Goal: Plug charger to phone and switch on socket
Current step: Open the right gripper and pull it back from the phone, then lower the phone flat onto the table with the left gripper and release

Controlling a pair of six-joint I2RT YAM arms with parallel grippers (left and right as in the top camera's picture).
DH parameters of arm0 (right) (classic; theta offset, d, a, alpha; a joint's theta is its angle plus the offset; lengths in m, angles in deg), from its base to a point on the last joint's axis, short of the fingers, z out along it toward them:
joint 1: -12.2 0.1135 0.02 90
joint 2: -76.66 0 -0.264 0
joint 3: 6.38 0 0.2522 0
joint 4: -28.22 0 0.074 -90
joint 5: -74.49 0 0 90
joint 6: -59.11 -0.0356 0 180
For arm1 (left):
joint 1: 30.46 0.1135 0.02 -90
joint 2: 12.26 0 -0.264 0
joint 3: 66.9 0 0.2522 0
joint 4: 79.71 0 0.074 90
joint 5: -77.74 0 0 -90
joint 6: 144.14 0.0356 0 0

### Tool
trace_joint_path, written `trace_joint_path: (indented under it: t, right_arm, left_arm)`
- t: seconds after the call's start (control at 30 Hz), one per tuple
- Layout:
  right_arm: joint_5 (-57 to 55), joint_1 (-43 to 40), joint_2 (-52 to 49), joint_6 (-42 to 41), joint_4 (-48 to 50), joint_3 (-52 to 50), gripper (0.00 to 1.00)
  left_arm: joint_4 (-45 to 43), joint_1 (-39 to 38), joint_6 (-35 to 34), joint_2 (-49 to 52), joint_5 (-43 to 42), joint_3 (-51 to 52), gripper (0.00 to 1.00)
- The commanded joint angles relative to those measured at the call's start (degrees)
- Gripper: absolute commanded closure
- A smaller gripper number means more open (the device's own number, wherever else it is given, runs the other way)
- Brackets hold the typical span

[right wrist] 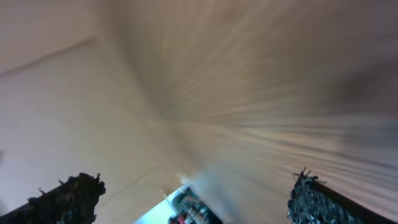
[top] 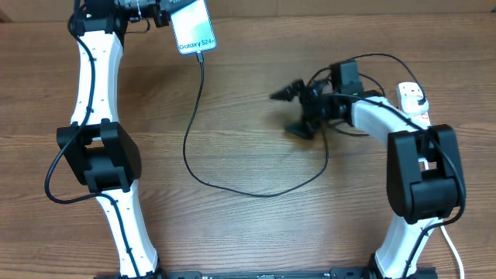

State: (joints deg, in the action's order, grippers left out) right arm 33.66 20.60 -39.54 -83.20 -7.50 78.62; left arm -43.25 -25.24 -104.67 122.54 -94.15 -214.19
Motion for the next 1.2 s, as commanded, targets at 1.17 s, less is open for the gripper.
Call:
trace_joint_path:
  t: [1.17]
  right_arm:
    - [-29.2, -2.8, 33.3, 27.1, -26.6, 0.2, 0.00]
  left_arm:
    - [40.0, -20.0, 31.1, -1.0, 50.7, 12.7, 0.96]
